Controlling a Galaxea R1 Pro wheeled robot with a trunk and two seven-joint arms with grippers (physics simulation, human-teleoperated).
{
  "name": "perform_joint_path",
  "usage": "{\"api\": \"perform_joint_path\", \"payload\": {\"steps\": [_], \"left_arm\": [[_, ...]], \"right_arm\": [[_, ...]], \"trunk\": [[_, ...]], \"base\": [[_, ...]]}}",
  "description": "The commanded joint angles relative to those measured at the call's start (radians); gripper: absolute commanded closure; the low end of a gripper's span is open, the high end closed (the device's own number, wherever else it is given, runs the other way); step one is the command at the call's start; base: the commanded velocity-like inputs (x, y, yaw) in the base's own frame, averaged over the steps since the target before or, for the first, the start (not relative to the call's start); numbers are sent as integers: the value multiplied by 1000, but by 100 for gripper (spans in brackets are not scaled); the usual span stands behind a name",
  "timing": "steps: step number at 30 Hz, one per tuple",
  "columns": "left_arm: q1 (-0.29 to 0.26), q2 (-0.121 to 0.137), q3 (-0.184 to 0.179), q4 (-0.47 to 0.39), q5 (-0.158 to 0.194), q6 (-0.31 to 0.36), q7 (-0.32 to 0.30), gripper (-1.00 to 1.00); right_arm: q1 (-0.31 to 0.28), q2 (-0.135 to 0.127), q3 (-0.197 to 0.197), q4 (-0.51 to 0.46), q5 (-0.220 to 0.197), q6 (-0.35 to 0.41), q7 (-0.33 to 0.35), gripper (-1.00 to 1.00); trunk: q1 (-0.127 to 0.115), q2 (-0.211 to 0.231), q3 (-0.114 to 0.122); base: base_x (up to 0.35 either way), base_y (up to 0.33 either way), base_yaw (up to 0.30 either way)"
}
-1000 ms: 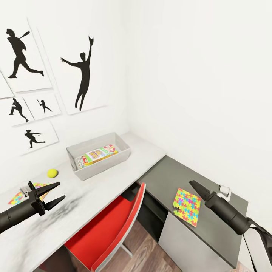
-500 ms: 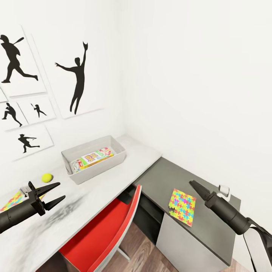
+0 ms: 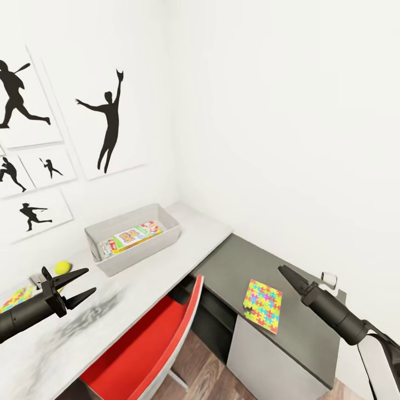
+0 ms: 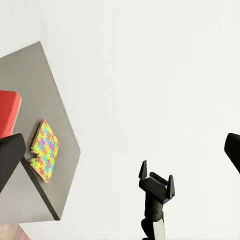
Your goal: Put all the toys in the child's room - the three board games (two on the bed and one on the table), the two jigsaw puzzles on the table, and the tennis ball on the table - inside the toy box on the table in the child's room.
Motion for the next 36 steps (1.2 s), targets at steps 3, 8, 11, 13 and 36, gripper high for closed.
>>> {"api": "perform_joint_path", "payload": {"steps": [3,8,11,13,36], "left_arm": [[-1,0,0,0,-8,3,-8,-100],[-1,0,0,0,-8,3,-8,-100],[-1,0,0,0,-8,3,-8,-100],[-1,0,0,0,-8,3,-8,-100],[-1,0,0,1,-8,2,-8,-100]], "right_arm": [[-1,0,0,0,-6,7,1,-100],[-1,0,-1,0,-6,8,0,-100],[-1,0,-2,0,-6,8,0,-100],[-1,-1,-2,0,-6,8,-2,-100],[-1,0,1,2,-6,8,-1,-100]], "trunk": [[1,-2,3],[1,-2,11],[1,-2,16],[1,-2,19],[1,-2,34]], "base": [[0,0,-80],[0,0,-80],[0,0,-79],[0,0,-79],[0,0,-173]]}}
